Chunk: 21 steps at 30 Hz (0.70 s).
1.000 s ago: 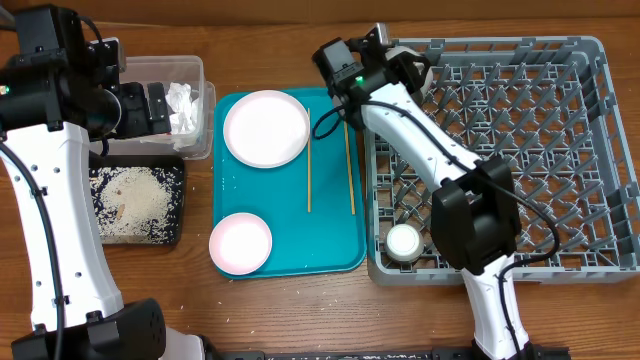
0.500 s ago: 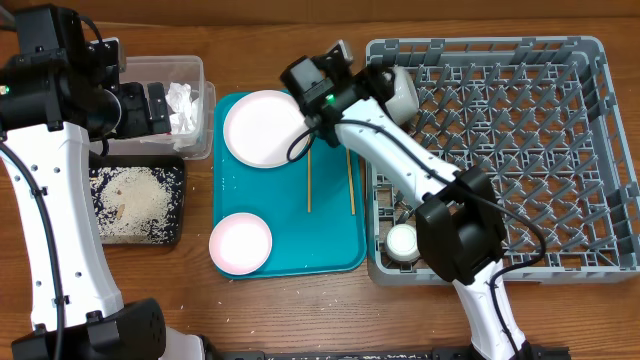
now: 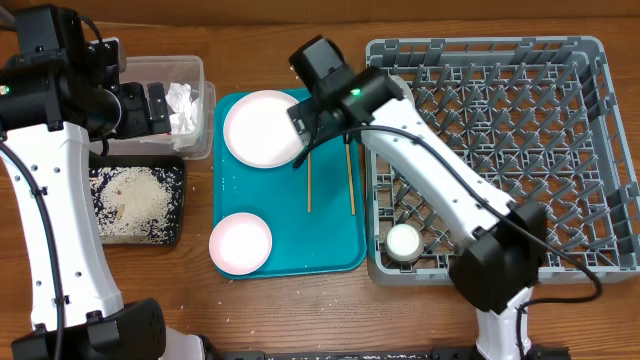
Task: Sort waste into correct bins and load items into the dishwasher
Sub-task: 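Reach the right gripper to the small pink plate on the tray, then grasp the small pink plate edge with the right gripper and lift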
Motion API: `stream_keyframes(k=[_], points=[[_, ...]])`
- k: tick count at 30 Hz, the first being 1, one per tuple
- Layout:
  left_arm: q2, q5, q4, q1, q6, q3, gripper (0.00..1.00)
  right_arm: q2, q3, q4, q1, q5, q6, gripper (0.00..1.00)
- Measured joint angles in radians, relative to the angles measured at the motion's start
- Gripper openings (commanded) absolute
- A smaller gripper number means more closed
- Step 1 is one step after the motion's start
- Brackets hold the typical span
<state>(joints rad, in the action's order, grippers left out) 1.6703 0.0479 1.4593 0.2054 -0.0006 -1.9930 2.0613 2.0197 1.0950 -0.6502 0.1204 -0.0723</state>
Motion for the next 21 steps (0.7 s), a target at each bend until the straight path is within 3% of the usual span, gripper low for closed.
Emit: stream_keyframes(k=[6, 15, 21], points=[[0.0, 0.0, 0.0, 0.0, 0.0, 0.0, 1.0, 0.007, -0.105, -0.068, -0.026, -0.36, -0.031, 0.79], [0.0, 0.0, 0.0, 0.0, 0.0, 0.0, 1.0, 0.054, -0.301, -0.167, -0.2, -0.41, -0.116, 0.8], [0.0, 0.0, 0.0, 0.0, 0.0, 0.0, 1.0, 0.069, -0.306, -0.206, -0.257, -0.378, -0.151, 0.59]])
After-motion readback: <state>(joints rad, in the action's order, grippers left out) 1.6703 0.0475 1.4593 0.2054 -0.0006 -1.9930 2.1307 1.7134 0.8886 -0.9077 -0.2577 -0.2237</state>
